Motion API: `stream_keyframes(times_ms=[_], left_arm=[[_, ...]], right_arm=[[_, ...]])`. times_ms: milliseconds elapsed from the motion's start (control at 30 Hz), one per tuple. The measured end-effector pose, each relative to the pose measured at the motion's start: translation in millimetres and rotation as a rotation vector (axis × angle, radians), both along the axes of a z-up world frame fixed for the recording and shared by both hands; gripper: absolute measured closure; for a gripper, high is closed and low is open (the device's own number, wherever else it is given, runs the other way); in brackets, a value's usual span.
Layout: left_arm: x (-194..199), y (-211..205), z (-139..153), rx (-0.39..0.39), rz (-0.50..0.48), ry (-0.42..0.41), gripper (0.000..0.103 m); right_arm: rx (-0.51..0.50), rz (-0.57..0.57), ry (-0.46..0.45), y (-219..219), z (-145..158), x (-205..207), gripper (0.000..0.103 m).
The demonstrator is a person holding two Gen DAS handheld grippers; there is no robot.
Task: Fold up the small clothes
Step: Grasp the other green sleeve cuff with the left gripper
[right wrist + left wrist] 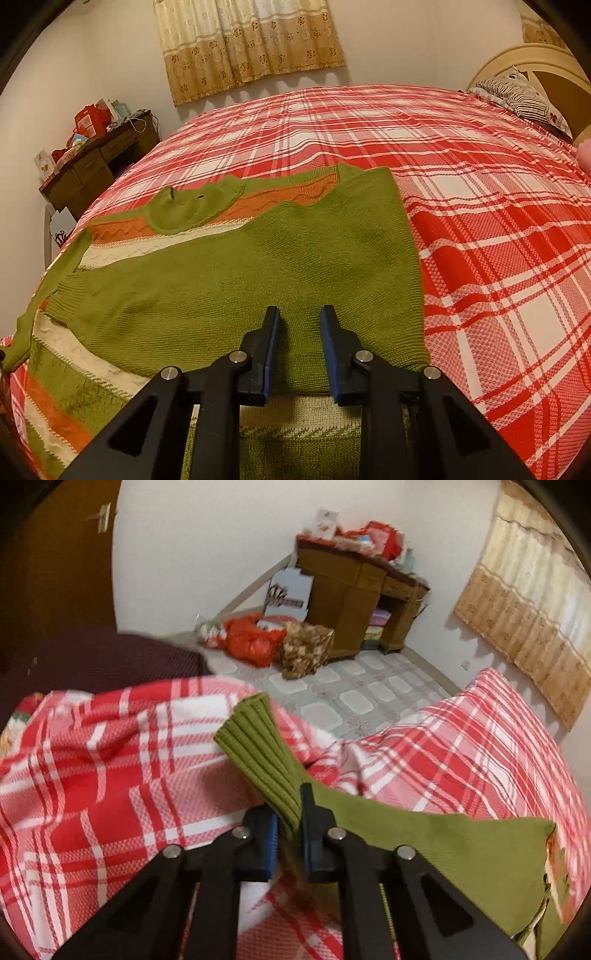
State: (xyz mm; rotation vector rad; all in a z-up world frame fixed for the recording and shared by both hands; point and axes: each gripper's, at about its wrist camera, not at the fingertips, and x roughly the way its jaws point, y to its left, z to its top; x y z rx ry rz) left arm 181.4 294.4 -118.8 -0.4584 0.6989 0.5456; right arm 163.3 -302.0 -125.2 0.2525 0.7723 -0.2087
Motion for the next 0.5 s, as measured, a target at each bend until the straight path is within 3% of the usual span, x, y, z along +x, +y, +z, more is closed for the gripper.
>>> stream_keyframes(times_ms=[133, 333, 500], left_arm=[[0, -23, 29, 0.091, -0.051, -0.071, 0.093], [-1, -114, 86, 0.282, -0.240, -0.222, 0.093], [7, -204, 86, 0.300, -0.472, -0.243, 0.093]], right_arm=[[-0.001, 0.000, 0.000, 0, 0, 0, 0.079], [-0.003, 0.000, 0.001, 0, 0, 1, 0.079], [-0.002, 0.000, 0.000, -1, -1, 1, 0.079]])
